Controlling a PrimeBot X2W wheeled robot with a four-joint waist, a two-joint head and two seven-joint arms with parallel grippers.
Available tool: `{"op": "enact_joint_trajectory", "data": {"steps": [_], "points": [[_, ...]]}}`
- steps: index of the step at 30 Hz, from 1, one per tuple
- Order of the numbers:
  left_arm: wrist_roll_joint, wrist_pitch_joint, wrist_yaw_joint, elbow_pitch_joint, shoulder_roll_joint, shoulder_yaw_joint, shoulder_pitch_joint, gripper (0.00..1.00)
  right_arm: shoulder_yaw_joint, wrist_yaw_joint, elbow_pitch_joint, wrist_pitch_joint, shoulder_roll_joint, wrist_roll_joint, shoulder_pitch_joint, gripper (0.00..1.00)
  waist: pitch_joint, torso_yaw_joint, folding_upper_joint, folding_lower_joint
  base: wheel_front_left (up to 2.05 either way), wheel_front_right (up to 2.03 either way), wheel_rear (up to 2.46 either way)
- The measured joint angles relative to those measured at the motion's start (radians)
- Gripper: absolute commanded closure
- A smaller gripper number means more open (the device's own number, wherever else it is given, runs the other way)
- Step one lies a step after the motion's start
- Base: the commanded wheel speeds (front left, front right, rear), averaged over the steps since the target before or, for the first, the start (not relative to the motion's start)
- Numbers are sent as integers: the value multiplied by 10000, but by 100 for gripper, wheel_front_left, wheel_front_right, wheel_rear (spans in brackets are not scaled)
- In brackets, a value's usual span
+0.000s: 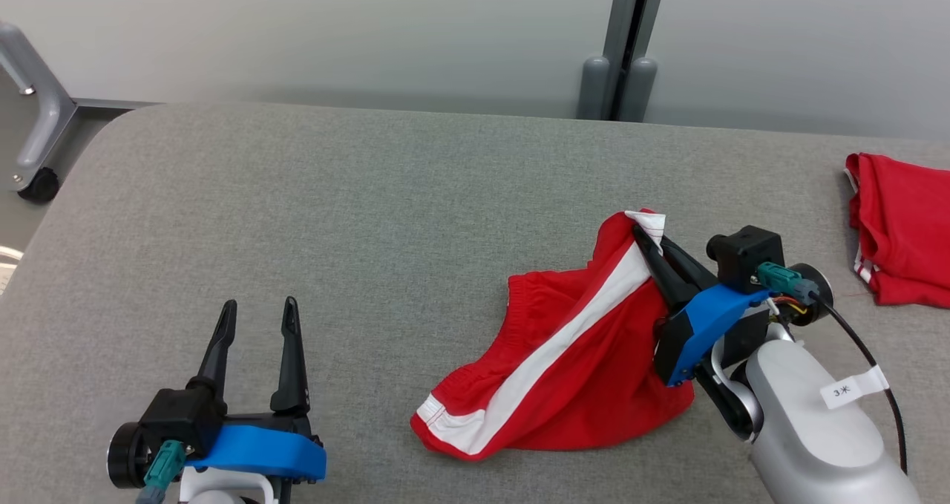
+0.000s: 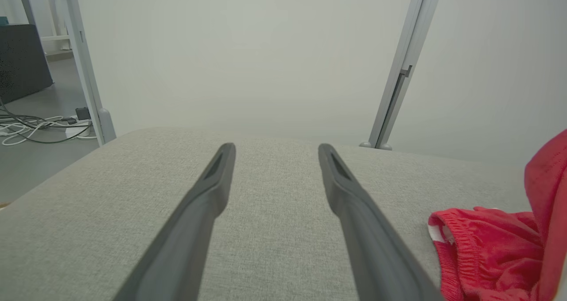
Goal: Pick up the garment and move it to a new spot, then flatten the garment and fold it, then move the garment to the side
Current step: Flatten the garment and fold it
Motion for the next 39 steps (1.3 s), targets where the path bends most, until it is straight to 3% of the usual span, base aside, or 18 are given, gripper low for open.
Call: {"op": "enact_joint_trajectory", "data": {"steps": [7,22,23,24,39], "points": [[-19,0,-8,44,2,-27,171,0,-537,0,-784,-460,31,-79,965,100,-174,-507,-2,0,0,0,0],[-44,0,-13,79,-4,-36,354,0,-2234,0,-4374,82,817,-353,6009,100,-430,-1578,-3,-1,0,0,0],[-44,0,-15,84,-6,-42,354,0,-2316,-2,-4439,117,867,-387,6259,62,-427,-1589,-3,-1,0,0,0],[-44,0,-15,86,-6,-50,355,0,-2405,-2,-4491,136,926,-401,6469,0,-418,-1600,-3,-1,0,0,0],[36,0,-73,81,-4,59,361,0,-3689,-2,-5649,-794,1200,-660,6664,0,-446,-1572,-3,0,0,0,0]]}}
